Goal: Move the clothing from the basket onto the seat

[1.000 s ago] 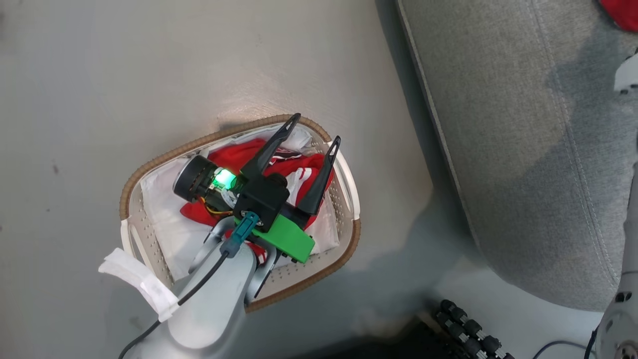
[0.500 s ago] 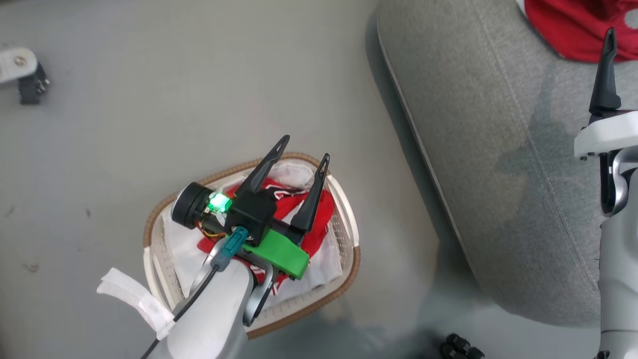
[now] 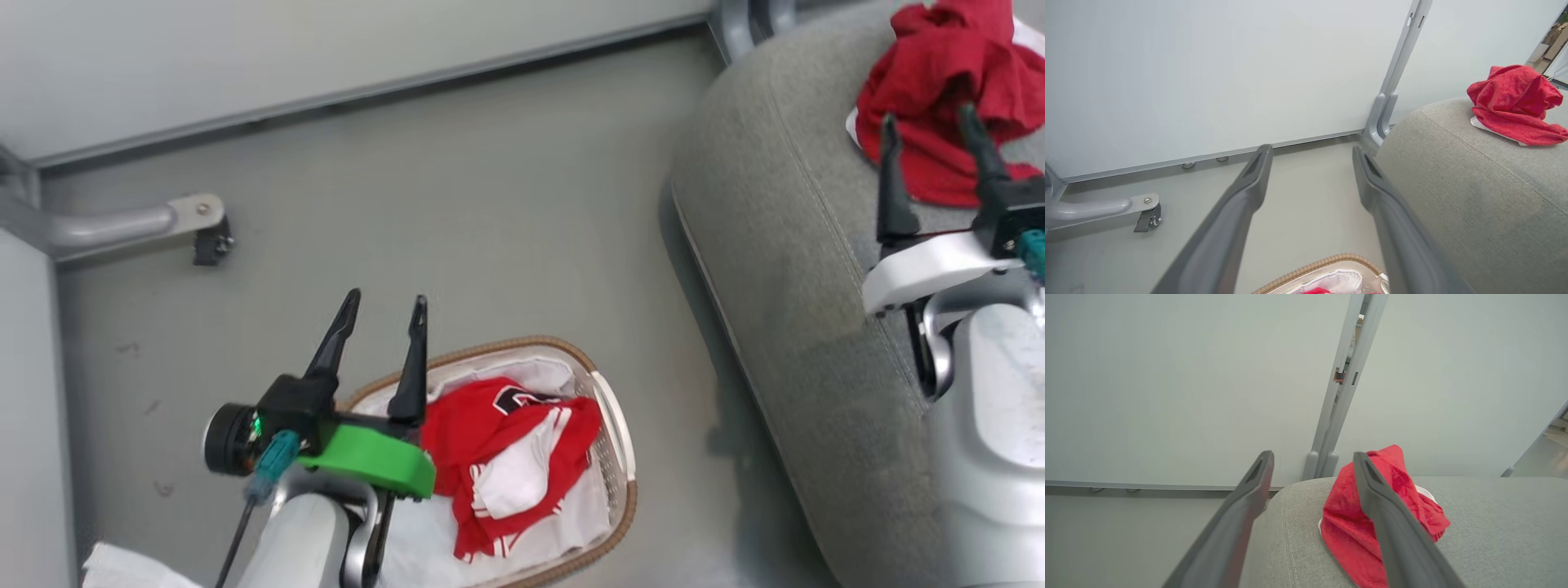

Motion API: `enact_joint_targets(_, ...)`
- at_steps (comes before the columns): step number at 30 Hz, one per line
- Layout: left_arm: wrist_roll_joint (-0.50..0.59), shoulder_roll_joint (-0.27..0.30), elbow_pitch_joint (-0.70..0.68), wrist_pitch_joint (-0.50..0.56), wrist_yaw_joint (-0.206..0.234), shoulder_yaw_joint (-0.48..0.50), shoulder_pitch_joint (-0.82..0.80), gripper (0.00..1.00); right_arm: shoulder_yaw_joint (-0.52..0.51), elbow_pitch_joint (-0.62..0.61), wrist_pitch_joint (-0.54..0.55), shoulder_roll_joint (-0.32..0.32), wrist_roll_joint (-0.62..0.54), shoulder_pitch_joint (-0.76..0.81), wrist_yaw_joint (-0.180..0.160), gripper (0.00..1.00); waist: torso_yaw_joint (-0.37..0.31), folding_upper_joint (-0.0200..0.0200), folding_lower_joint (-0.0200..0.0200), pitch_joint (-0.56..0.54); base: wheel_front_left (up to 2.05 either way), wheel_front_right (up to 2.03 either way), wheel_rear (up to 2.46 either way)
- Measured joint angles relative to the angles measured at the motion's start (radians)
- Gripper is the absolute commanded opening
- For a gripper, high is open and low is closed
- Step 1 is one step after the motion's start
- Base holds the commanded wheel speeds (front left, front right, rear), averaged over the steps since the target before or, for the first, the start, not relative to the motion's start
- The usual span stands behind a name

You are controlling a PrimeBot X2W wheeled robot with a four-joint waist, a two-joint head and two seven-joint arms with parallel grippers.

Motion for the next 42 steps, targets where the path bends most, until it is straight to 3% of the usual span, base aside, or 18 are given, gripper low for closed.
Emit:
enact_joint_targets(8, -0.035, -0.001, -0.030, 0.000, 0.026, 0.088, 0.105, 1.00, 0.078, 0.008, 0.000, 0.037, 0.056, 0.104, 0.000, 1.00, 0.073, 0.0000, 0.0000, -0.109, 0.00, 0.00, 0.00)
enact_joint_targets(14, -0.054, -0.001, -0.036, 0.000, 0.031, 0.128, 0.188, 1.00, 0.167, 0.000, 0.000, 0.044, 0.179, 0.221, 0.000, 1.00, 0.123, 0.0000, 0.0000, -0.176, 0.00, 0.00, 0.00)
enact_joint_targets(24, -0.067, -0.001, -0.039, 0.000, 0.041, 0.122, 0.266, 1.00, 0.198, -0.028, 0.000, 0.044, 0.276, 0.401, 0.000, 1.00, 0.181, 0.0000, -0.0001, -0.258, 0.00, 0.00, 0.00)
enact_joint_targets(42, -0.063, -0.001, -0.025, 0.000, 0.039, 0.126, 0.284, 1.00, 0.229, -0.063, 0.000, 0.044, 0.279, 0.427, 0.000, 1.00, 0.175, 0.0000, -0.0001, -0.296, 0.00, 0.00, 0.00)
